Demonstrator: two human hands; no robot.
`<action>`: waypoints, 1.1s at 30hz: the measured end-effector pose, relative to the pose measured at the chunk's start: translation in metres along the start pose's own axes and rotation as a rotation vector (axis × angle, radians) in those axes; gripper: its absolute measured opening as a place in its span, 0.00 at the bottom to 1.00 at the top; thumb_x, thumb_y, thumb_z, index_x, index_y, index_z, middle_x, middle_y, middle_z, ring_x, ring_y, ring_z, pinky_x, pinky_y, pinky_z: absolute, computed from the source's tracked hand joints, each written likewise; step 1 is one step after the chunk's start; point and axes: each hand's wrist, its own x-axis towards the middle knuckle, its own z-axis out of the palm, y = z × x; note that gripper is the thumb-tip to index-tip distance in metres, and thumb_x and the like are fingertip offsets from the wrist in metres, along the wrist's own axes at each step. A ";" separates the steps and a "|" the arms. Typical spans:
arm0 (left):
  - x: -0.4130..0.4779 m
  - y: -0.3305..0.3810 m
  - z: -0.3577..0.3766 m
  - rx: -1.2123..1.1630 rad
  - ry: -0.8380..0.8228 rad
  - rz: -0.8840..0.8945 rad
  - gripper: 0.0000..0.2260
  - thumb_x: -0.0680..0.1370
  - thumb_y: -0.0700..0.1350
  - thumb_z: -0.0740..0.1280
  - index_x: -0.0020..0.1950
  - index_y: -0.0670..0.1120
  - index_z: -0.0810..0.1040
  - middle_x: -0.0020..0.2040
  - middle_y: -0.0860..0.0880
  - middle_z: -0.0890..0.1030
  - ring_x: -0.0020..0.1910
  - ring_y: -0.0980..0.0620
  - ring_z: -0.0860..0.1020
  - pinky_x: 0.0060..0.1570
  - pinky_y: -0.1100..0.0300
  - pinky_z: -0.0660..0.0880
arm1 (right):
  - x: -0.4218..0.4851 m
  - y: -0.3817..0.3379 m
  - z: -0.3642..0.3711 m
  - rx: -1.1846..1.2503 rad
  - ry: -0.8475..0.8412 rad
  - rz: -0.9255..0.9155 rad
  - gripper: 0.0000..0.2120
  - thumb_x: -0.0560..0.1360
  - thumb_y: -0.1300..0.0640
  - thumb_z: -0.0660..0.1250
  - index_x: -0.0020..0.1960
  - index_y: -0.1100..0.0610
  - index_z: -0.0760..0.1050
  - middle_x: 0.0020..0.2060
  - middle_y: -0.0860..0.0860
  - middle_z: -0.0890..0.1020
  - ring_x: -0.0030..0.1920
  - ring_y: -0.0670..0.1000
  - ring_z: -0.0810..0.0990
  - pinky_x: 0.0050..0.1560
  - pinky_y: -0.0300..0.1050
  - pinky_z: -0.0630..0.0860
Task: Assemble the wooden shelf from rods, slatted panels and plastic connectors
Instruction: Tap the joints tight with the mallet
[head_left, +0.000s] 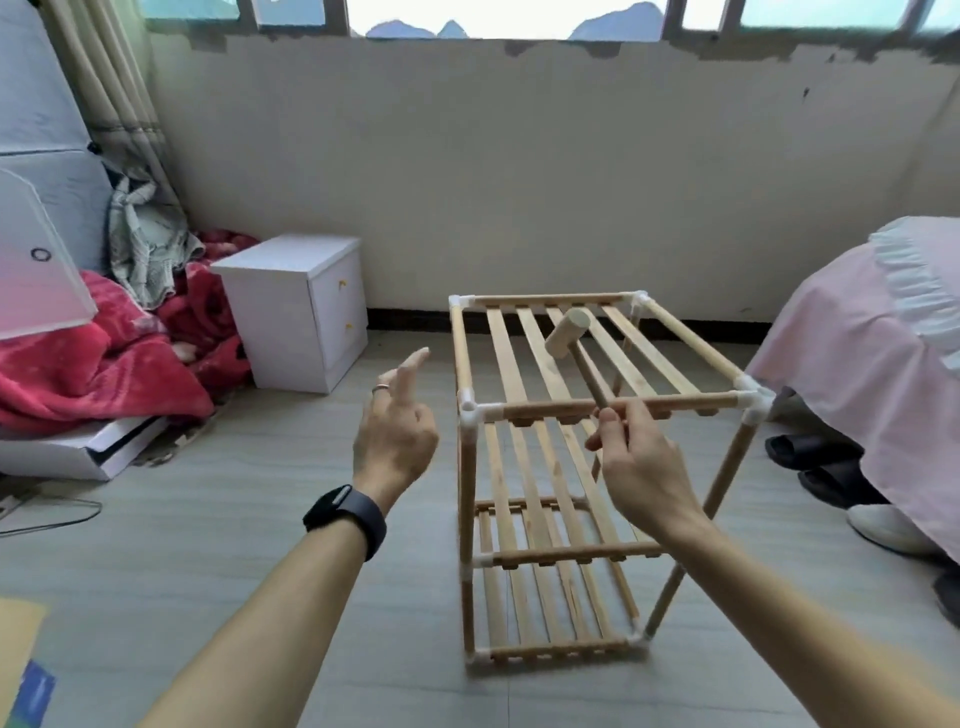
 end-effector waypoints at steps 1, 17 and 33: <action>0.011 0.004 -0.002 0.188 -0.058 0.089 0.25 0.83 0.45 0.59 0.77 0.63 0.60 0.78 0.48 0.62 0.73 0.46 0.65 0.61 0.46 0.71 | 0.002 0.003 0.002 0.016 0.019 0.011 0.08 0.86 0.54 0.55 0.54 0.53 0.72 0.40 0.54 0.79 0.31 0.50 0.76 0.32 0.42 0.74; -0.028 0.056 0.045 0.281 -0.094 0.616 0.11 0.84 0.52 0.54 0.61 0.57 0.73 0.58 0.50 0.77 0.60 0.48 0.73 0.62 0.37 0.69 | 0.041 0.028 -0.032 0.137 0.109 0.312 0.11 0.86 0.50 0.54 0.52 0.50 0.73 0.50 0.47 0.80 0.45 0.50 0.85 0.48 0.57 0.82; -0.012 0.103 0.067 0.064 0.128 0.428 0.23 0.78 0.40 0.69 0.73 0.47 0.73 0.70 0.46 0.75 0.70 0.48 0.70 0.68 0.45 0.72 | 0.003 0.038 -0.046 -0.121 0.175 0.083 0.09 0.85 0.47 0.56 0.49 0.45 0.73 0.33 0.48 0.79 0.34 0.47 0.78 0.32 0.43 0.71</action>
